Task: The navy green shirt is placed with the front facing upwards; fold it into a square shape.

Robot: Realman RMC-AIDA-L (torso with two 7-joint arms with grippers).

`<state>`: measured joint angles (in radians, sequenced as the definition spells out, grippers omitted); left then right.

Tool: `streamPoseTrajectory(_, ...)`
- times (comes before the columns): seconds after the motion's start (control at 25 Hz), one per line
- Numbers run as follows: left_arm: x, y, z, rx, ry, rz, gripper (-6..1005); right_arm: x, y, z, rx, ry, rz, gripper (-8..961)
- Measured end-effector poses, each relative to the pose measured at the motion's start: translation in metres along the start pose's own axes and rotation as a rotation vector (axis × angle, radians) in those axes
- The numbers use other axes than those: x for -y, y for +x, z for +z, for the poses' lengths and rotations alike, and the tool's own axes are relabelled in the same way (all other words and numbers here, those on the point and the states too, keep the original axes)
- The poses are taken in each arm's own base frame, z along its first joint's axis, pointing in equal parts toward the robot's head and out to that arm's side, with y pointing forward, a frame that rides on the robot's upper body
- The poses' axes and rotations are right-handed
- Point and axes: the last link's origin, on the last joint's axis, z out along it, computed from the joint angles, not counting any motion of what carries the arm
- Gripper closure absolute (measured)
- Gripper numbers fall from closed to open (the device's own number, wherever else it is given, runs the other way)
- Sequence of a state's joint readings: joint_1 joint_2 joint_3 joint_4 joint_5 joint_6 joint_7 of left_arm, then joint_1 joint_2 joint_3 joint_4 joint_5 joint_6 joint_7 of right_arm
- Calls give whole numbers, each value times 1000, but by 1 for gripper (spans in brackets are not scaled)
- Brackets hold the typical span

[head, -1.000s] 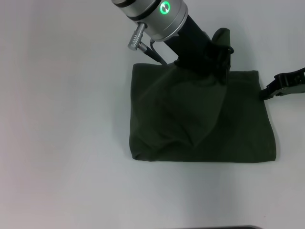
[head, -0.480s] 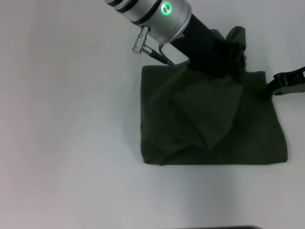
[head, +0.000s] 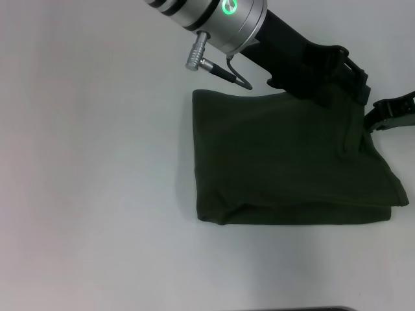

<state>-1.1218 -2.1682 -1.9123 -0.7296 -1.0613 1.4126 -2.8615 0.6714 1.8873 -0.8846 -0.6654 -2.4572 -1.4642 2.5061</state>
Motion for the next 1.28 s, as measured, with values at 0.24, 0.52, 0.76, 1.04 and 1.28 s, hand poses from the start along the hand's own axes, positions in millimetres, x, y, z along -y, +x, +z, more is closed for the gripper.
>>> streamPoseTrajectory(0.24, 14, -6, -25, -30, -6, -3, 437, 4, 2, -18, -13, 13, 11, 942)
streamPoseTrajectory(0.52, 51, -22, -84, -163, -12, -79, 283, -16, 0, -64, -2, -100, -31, 943)
streamPoseTrajectory(0.76, 84, -49, -130, -232, -16, -152, 283, -54, 1, -42, -114, -208, -128, 942)
streamPoseTrajectory(1.04, 120, -93, -165, -334, -27, -255, 283, -90, 6, -14, -209, -296, -203, 938)
streamPoseTrajectory(1.28, 127, -105, -174, -383, -38, -275, 283, -84, 20, 1, -316, -248, -178, 937)
